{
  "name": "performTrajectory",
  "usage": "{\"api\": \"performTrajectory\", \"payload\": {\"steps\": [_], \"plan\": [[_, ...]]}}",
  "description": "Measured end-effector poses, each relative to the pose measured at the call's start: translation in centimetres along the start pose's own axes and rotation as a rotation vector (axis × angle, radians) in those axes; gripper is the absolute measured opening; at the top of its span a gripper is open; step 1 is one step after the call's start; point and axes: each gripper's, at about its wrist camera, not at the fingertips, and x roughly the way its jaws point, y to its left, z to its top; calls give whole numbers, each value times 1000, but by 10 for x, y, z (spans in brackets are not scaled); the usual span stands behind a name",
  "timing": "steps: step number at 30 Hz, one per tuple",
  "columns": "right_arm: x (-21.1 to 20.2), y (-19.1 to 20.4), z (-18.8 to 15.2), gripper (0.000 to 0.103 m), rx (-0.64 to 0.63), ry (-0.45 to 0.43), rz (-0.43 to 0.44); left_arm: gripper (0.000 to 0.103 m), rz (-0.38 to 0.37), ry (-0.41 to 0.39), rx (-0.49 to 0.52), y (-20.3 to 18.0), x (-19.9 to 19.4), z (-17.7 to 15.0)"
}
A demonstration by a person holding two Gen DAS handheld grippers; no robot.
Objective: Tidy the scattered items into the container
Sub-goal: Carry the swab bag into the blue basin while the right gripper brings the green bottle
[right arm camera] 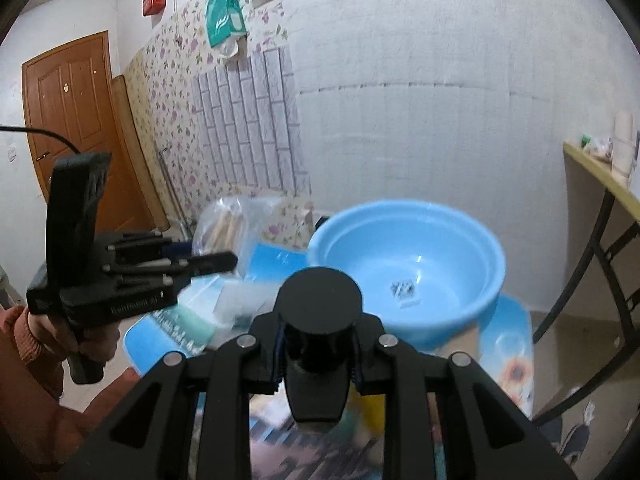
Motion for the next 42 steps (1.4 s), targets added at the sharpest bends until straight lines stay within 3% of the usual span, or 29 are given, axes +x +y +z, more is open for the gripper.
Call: {"api": "performTrajectory", "payload": {"steps": [10,22,36,42], "plan": [[46,-54,30,24,51,26,-46,20,-67,61,37,-13,61,25],[96,-86,46,24,74,33,-61,20,-114,159,95,-26,127,28],[147,-97,32,24,90,153,-66,21,-130,216,137,-31,153,28],[158,-97,19,24,85,223,-88,30,-139,213,131,-32,152,29]]}}
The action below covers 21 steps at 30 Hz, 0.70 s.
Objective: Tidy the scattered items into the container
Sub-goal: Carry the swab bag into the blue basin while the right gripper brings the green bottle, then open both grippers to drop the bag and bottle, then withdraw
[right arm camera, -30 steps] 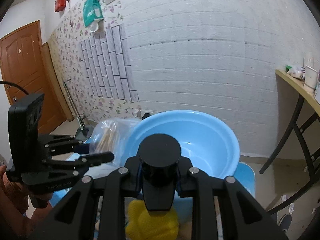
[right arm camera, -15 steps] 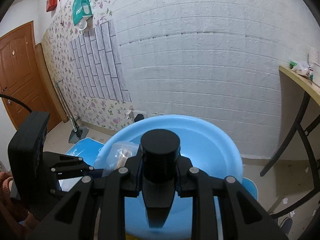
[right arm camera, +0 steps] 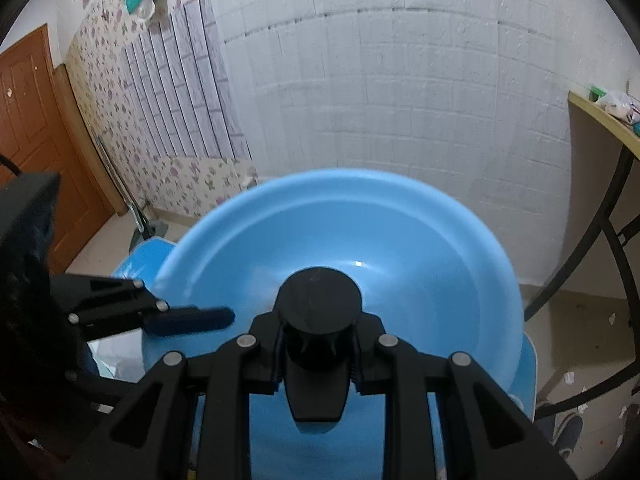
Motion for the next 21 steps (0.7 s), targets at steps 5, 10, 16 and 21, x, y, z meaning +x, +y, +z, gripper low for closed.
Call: {"api": "performTrajectory", "payload": {"steps": [5,10,16,21], "plan": [[12,0,-5,24,8,57,3,34,2,-7,-2,0,-5,-1],[20,0,-14,24,-6,95,9,43,11,-18,-9,2,-14,-5],[14,4,-12,26,-22,75,-15,43,24,-31,-25,5,-25,-9],[-3,7,-12,38,-20,40,-23,44,37,-48,-37,7,-39,-14]]}}
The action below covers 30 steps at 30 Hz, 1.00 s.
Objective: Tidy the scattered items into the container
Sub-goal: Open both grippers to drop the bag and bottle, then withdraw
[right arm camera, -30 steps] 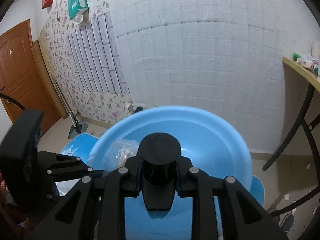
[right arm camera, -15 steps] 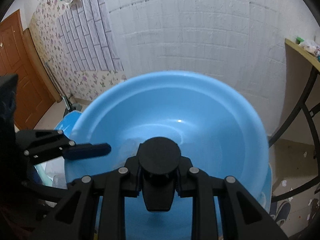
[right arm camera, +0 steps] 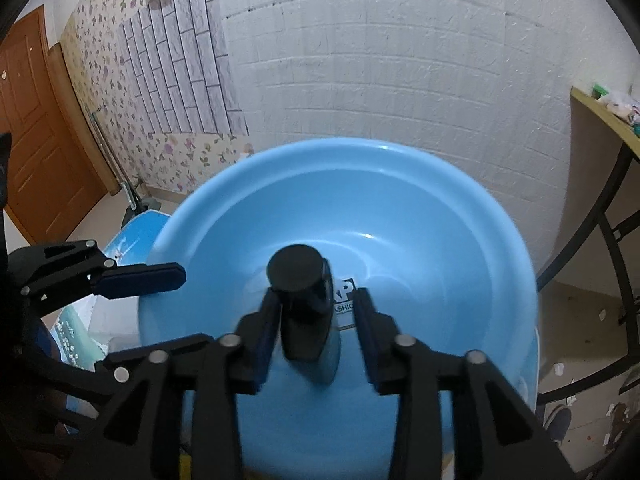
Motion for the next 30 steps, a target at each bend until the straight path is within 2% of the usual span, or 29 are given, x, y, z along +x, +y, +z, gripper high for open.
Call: {"api": "performTrajectory", "payload": {"steps": [8,19,22,25,30], "plan": [[-29,3,-14,38,25,-19,-39,47,28,-29,-36,3,-30,-14],[-80,11,-44,38,66,-71,-73,66,96,-59,-89,6,-75,-52],[-89,12,-57,41,85,-76,-76,72,117,-53,-111,7,-80,-65],[-94,12,-67,46,97,-77,-68,73,138,-37,-143,10,-82,-83],[-97,13,-80,47,115,-64,-67,73,155,-36,-226,20,-85,-109]]}}
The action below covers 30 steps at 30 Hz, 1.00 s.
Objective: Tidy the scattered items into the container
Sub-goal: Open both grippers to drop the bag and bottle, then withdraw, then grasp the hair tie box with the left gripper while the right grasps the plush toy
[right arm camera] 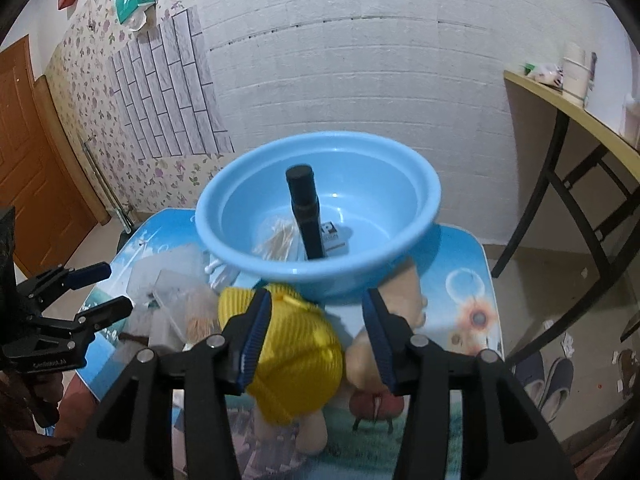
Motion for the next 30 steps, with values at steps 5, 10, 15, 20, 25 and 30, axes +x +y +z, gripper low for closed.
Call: {"api": "performTrajectory", "payload": {"steps": [5,10,15,20,25,30], "plan": [[-2,-3,-12,48,24,-14,1,73,7,10,-60,15,0,-19],[1,-5,-24,56,74,-14,24,74,-1,40,-72,17,4,-31],[1,-2,-29,58,64,-15,33,74,-29,67,-76,10,10,-39],[1,3,-29,58,48,-18,54,74,-44,96,-39,-4,17,-43],[-3,8,-30,70,32,-48,91,76,9,118,-8,-10,25,-45],[-1,17,-32,87,1,-44,120,76,15,140,-38,-3,32,-49]]}}
